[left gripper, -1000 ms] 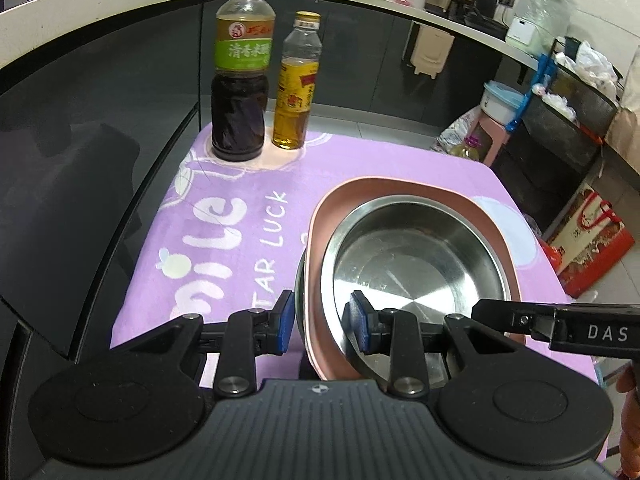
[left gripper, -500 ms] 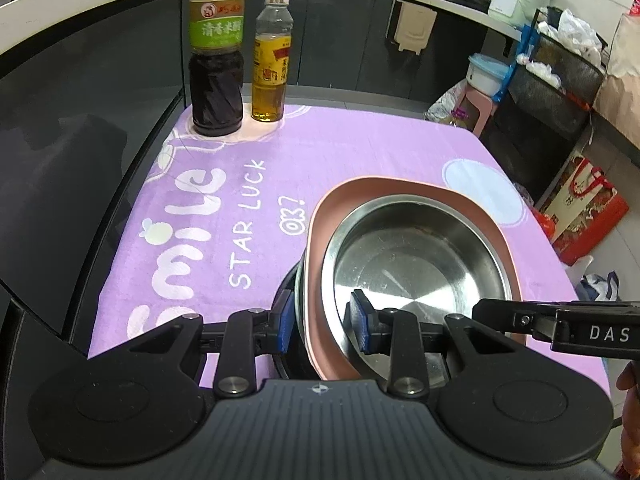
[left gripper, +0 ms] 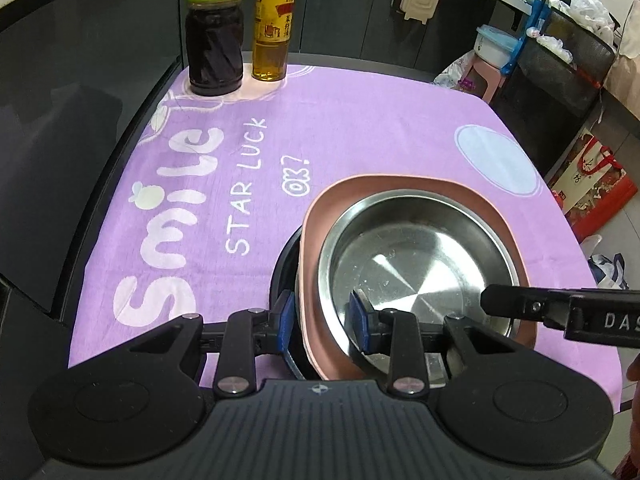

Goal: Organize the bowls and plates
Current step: 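Carry the stack onto the black bowl with both grippers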

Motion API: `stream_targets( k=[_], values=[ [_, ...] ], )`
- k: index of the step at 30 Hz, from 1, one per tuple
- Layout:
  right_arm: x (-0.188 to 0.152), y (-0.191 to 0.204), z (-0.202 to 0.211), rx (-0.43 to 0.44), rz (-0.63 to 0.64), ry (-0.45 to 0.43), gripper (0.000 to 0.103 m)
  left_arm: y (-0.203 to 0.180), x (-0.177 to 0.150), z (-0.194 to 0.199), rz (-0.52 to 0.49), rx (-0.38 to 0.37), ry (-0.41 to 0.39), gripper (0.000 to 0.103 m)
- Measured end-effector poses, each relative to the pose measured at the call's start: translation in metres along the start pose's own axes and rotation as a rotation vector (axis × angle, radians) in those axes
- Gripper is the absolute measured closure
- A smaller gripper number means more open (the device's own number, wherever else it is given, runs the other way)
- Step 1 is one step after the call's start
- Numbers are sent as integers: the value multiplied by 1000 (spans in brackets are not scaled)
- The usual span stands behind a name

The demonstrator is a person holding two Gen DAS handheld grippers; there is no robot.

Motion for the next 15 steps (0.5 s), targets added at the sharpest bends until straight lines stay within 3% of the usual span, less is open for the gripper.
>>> stream_targets(
  k=[11, 15],
  values=[
    [1, -6, -4, 14, -26, 18, 70, 4, 1, 0, 1, -27, 5, 75],
    [0, -6, 2, 23, -25, -13, 63, 5, 0, 1, 1, -34, 6, 73]
  ],
)
Point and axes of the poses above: each gripper's, at about its wrist camera, not at the fingertips, and z roughly against the way its jaws point, y to its left, x to its top, the point moved 1 cm from there along -z, roughly the way its jaws point, and after that the axes turned 3 degrees about -z, right-handed, at the moved point
